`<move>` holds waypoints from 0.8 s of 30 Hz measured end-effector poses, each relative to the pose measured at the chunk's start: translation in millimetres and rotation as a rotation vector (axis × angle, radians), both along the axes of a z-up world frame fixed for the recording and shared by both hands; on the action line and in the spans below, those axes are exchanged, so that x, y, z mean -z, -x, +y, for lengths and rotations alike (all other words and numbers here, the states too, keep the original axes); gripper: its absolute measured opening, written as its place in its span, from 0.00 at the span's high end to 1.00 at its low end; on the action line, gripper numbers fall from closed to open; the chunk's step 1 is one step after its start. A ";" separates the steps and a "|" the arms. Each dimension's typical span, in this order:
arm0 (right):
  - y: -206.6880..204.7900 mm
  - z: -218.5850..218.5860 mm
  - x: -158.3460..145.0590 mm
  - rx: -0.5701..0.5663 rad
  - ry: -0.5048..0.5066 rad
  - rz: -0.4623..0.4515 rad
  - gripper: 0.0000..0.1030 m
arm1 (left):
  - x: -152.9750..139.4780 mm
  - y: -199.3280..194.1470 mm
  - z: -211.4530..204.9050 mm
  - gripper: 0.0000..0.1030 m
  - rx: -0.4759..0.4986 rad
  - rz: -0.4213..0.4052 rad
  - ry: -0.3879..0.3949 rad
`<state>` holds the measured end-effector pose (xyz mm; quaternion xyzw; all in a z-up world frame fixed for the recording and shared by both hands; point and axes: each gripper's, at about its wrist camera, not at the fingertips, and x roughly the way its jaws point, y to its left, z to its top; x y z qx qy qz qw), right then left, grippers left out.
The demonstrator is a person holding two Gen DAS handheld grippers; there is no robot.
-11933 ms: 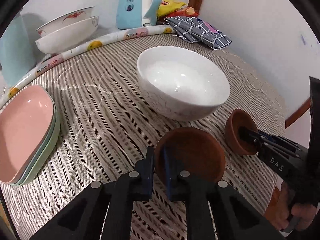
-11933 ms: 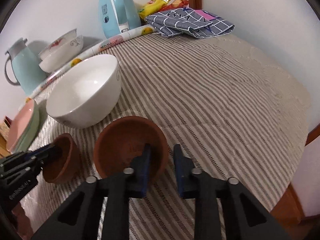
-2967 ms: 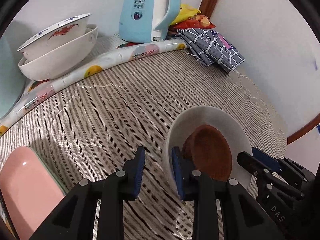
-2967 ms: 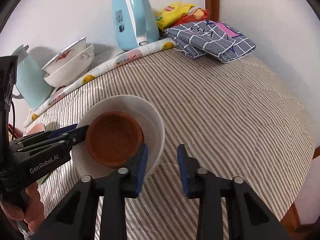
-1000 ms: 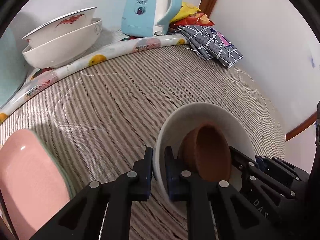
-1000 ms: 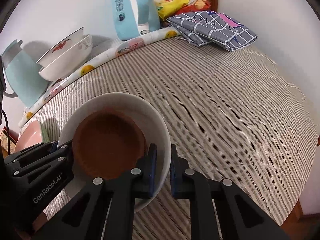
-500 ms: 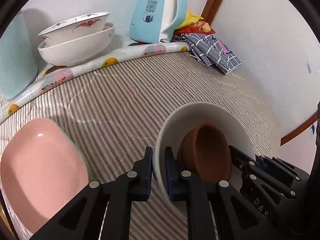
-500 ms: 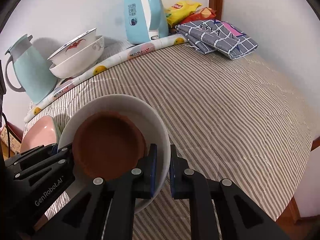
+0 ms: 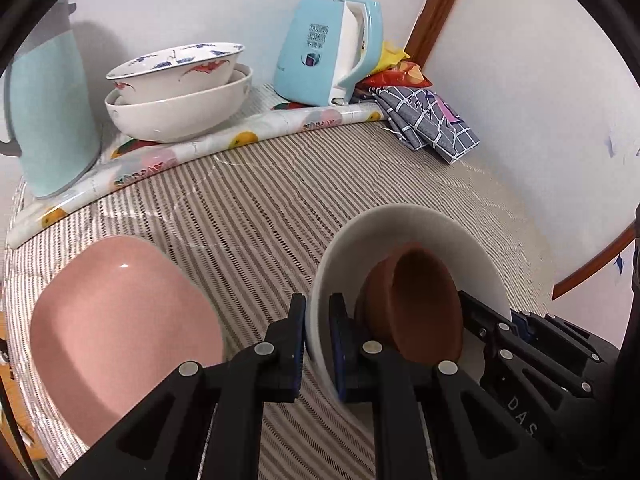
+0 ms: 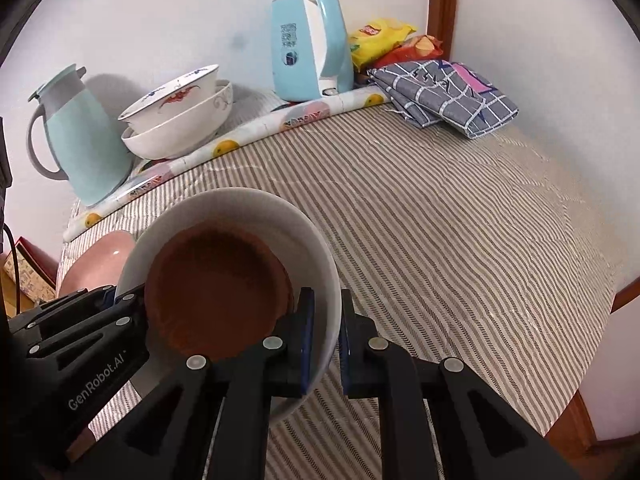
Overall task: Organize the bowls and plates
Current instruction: 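Lift the white bowl with both grippers and carry it over the pink plate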
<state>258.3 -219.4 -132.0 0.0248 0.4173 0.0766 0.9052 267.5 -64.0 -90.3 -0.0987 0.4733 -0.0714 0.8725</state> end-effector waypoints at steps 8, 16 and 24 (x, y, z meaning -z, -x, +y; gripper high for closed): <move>13.2 14.2 -8.8 -0.011 0.004 -0.017 0.90 | -9.5 13.0 14.9 0.88 -0.016 -0.017 0.001; 21.9 27.9 -16.5 -0.028 0.009 -0.035 0.90 | -16.2 23.9 29.3 0.88 -0.032 -0.028 0.001; 24.7 40.9 -20.1 -0.042 0.009 -0.043 0.90 | -18.9 28.6 41.7 0.88 -0.046 -0.031 -0.005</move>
